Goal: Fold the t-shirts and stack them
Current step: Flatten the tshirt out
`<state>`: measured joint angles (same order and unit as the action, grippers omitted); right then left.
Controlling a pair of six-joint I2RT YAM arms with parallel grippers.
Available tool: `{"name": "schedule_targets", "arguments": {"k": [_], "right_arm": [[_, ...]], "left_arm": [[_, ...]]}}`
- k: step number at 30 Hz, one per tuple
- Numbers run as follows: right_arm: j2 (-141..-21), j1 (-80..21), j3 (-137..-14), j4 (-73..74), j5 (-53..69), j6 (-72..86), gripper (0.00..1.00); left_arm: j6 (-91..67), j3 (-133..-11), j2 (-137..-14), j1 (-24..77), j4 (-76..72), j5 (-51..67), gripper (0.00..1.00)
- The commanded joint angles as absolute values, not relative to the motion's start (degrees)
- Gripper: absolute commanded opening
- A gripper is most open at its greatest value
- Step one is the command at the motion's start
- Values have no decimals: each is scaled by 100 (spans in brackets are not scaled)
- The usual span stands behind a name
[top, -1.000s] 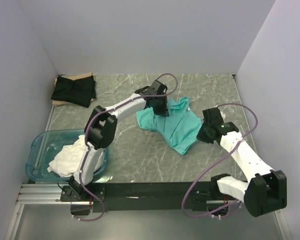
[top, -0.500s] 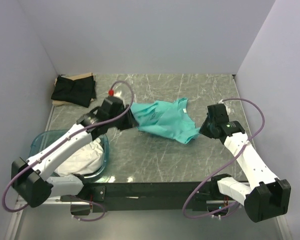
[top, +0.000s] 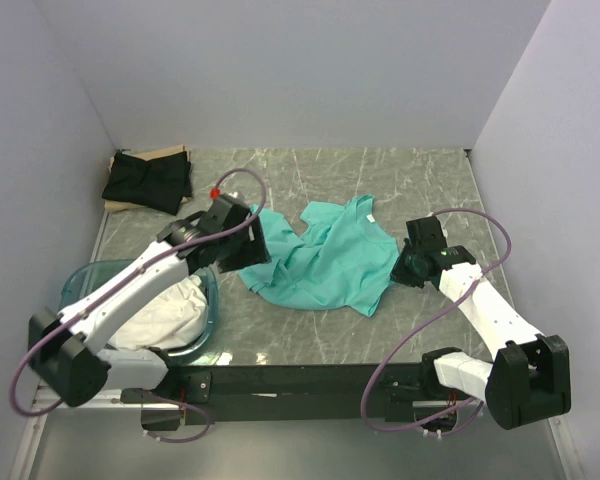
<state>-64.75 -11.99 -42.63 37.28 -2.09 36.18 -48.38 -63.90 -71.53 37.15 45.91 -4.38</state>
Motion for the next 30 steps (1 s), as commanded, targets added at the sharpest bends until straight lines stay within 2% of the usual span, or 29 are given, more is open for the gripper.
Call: {"name": "schedule_targets", "arguments": {"k": [1,4,6,7,10,20,30], "right_arm": [[-6478,-1178,-4307,3480,-150,3665,0],[-6434,-1178,-4298,3454,-132,3700,0],[-6425,-1178,-4289,3437,-114,3718,0],[-6434,-1169,-4306,3437,-106,3726,0],[-6425,-1178,-4307,3454,-114,3735,0],[-6434,-1178,-4245,3437,-62,3744,0],[-6346,-1169,-4201,3463,-88,3753,0]], "left_arm": [[-4352,-6907,-7758,3709,4324,-632,72],[-4036,-7092,-8243,3709,4350,-624,68],[-3955,-7259,-8655,3718,4499,-598,62],[-3877,-7312,-8762,3726,4535,-589,55],[-3780,-7497,-8990,3876,4710,-746,50],[-3770,-7655,-9342,4472,5035,-1412,52],[-4025,-8103,-10090,5097,5694,-2565,44]]}}
